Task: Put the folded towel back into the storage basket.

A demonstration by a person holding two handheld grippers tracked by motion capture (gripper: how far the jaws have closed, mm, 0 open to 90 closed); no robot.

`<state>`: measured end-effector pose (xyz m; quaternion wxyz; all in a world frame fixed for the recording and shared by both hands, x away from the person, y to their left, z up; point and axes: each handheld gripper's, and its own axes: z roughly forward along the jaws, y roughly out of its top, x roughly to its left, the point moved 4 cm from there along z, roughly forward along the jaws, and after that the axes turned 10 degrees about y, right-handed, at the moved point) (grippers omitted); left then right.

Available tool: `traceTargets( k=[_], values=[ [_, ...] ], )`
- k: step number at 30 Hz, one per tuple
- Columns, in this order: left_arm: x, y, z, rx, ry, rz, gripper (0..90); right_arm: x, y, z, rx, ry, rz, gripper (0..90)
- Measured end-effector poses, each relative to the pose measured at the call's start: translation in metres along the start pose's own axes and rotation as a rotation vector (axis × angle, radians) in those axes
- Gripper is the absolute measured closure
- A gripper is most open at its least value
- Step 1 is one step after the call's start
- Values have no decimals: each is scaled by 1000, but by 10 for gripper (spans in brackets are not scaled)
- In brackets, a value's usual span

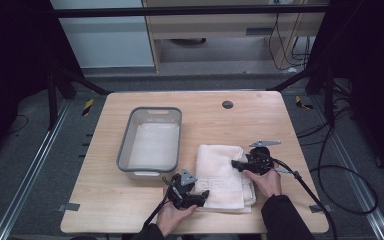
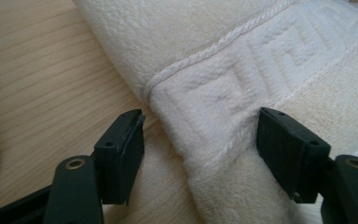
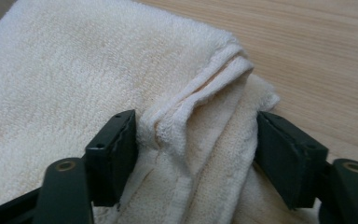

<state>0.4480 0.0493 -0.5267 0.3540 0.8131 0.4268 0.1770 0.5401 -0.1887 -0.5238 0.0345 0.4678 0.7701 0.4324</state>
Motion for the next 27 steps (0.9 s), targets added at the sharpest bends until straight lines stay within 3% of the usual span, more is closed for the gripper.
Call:
traceTargets(
  k=[4,9,15,19,20,27],
  values=[
    [1,1,1,17,-20,-5,341,1,0,0,3,27,15,409],
    [-3,2,0,26,-37,11,456,3,0,0,12,67,48,530],
    [-5,3,-1,32,-68,-2,556,5,1,0,15,92,50,651],
    [-5,5,-3,28,-77,2,628,7,3,-1,18,93,35,690],
    [-5,5,-3,28,-77,2,686,7,3,-1,18,93,35,690],
    [-2,6,-8,-2,-102,-28,740,11,9,-10,3,101,31,699]
  ],
)
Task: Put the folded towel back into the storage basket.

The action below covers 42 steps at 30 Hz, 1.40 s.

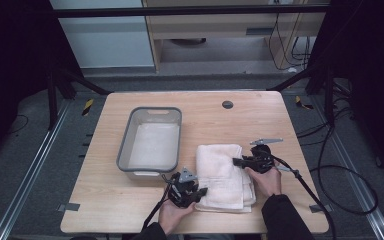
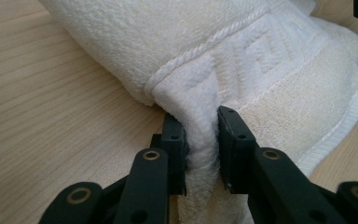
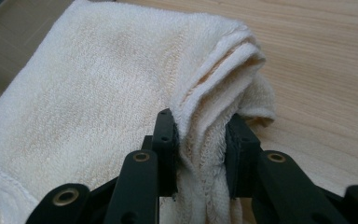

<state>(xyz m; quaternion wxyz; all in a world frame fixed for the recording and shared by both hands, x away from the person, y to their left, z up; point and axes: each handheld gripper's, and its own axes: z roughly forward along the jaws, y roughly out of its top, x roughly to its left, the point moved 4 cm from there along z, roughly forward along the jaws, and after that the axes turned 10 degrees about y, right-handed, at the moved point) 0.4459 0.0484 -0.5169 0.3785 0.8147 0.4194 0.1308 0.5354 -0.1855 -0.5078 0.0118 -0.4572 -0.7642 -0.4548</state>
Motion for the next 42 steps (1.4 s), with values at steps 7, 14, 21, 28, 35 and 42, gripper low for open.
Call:
traceTargets(
  k=[7,14,21,28,35,42],
  values=[
    [1,11,-17,-63,-16,8,748,12,9,-19,-69,14,-21,700],
    [-1,23,-38,-126,-34,14,749,27,21,-39,-140,29,-57,701],
    [-5,35,-57,-183,-33,37,749,40,32,-56,-204,44,-95,703],
    [-3,44,-69,-212,-22,62,749,50,42,-64,-246,46,-117,705],
    [4,54,-80,-244,-14,63,749,61,57,-69,-270,43,-144,705],
    [11,70,-93,-290,-6,52,749,69,75,-73,-312,44,-163,705]
  ],
)
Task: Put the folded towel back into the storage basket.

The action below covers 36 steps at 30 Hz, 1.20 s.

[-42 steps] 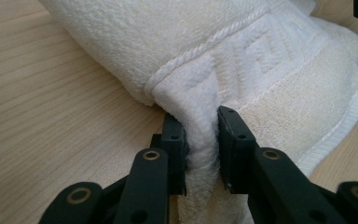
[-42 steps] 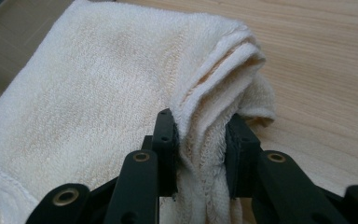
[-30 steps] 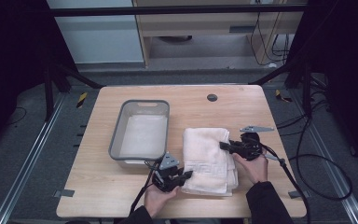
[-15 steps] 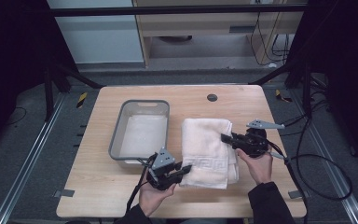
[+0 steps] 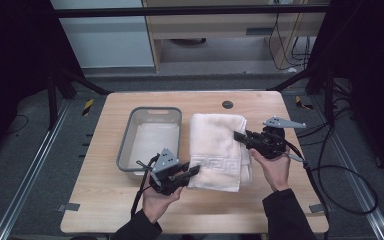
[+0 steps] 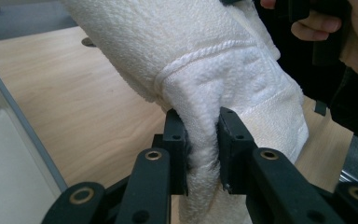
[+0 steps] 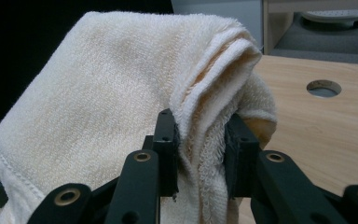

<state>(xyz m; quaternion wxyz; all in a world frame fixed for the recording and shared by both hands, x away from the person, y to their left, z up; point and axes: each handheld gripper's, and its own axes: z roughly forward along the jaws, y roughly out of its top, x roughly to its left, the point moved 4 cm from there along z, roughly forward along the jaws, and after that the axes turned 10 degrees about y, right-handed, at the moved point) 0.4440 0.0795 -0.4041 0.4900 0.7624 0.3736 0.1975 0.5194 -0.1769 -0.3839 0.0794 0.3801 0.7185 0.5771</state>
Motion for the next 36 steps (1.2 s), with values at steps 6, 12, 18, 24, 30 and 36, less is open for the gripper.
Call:
traceTargets(
  k=[6,12,18,24,30,36],
  values=[
    [6,15,-6,-33,19,6,750,3,16,3,-37,2,-8,705],
    [13,23,-11,-58,46,13,750,8,29,9,-63,-7,-27,705],
    [23,25,-15,-73,57,-9,750,13,39,19,-71,-9,-45,704],
    [34,28,-23,-95,61,-32,750,22,48,27,-78,-11,-69,704],
    [41,32,-33,-126,68,-38,750,33,61,32,-83,-10,-102,704],
    [51,36,-42,-144,82,-46,750,41,70,39,-95,-2,-107,704]
  ],
)
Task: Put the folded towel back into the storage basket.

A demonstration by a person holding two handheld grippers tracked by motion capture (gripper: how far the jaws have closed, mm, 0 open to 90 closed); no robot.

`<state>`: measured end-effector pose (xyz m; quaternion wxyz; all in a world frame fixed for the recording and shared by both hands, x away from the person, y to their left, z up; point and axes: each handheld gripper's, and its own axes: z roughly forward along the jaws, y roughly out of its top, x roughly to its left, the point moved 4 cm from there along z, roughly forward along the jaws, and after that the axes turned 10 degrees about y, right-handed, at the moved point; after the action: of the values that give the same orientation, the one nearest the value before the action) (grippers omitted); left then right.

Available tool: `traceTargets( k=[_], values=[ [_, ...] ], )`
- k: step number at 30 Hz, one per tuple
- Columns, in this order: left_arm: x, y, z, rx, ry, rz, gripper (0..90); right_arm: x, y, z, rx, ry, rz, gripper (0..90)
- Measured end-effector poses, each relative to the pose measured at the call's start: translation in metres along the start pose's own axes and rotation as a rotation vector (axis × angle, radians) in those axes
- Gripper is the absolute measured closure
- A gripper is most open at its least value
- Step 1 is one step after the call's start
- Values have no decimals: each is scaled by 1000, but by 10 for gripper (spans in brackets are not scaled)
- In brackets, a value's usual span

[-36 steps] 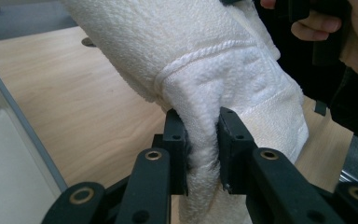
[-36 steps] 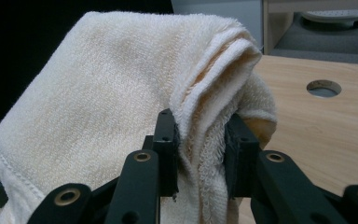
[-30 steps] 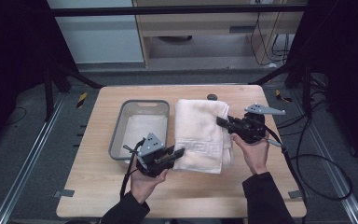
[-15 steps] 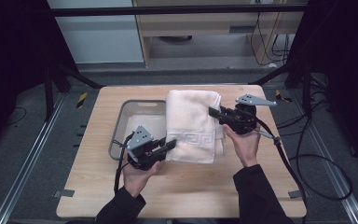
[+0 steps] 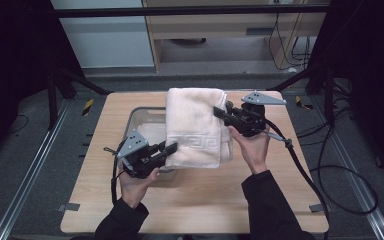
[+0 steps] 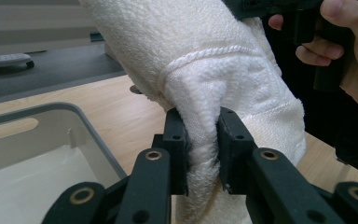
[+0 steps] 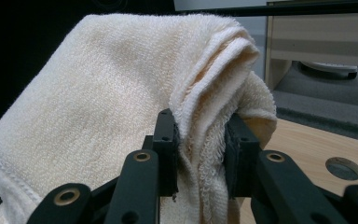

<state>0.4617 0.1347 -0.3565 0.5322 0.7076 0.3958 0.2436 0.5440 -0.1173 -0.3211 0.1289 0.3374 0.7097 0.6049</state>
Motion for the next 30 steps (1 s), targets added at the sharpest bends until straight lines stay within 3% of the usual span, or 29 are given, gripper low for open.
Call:
traceTargets(
  k=[30],
  values=[
    [47,7,-34,-44,88,-62,750,31,24,52,11,43,-31,703]
  ],
)
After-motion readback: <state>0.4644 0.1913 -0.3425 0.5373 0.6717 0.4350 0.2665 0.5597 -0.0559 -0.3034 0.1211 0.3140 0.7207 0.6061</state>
